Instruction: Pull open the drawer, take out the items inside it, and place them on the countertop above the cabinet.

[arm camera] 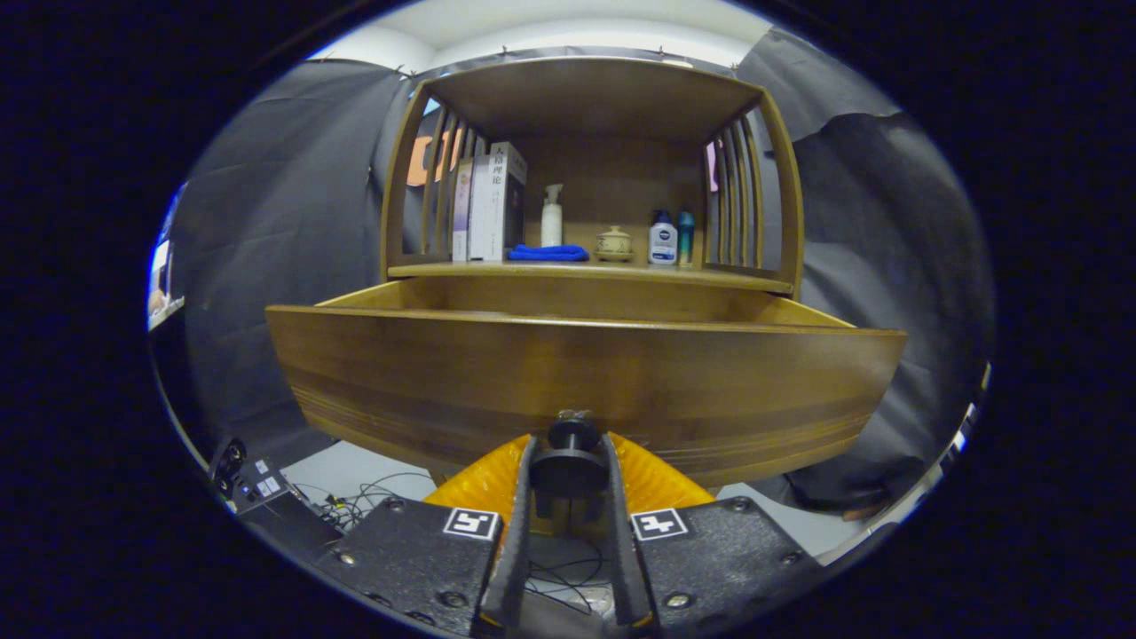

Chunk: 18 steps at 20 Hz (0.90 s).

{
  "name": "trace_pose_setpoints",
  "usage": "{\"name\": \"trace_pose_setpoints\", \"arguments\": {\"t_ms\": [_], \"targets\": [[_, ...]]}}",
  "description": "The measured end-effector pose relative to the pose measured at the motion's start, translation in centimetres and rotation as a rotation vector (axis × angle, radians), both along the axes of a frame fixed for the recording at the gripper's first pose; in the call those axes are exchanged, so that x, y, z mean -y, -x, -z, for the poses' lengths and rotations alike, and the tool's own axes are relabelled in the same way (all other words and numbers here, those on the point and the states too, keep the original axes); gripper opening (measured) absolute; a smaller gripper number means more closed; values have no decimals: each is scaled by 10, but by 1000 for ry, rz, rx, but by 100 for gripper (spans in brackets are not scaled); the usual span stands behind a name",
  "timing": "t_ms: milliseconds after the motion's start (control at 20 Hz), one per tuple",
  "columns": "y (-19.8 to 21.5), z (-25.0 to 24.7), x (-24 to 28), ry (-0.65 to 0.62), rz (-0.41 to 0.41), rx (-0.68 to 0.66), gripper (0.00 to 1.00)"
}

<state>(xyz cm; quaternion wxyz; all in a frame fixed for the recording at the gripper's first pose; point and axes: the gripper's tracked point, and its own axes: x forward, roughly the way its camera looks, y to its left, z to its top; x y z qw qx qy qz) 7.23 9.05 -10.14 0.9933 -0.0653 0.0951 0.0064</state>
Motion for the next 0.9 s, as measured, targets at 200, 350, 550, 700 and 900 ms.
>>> {"name": "trace_pose_setpoints", "arguments": {"t_ms": [200, 350, 550, 700, 900], "targets": [[10, -48, 7, 119, -24, 129, 63], [20, -113, 7, 199, -39, 270, 80], [-13, -154, -5, 197, -138, 173, 79], [-50, -148, -10, 178, -194, -37, 80], [-86, -120, -12, 236, -203, -294, 80]]}}
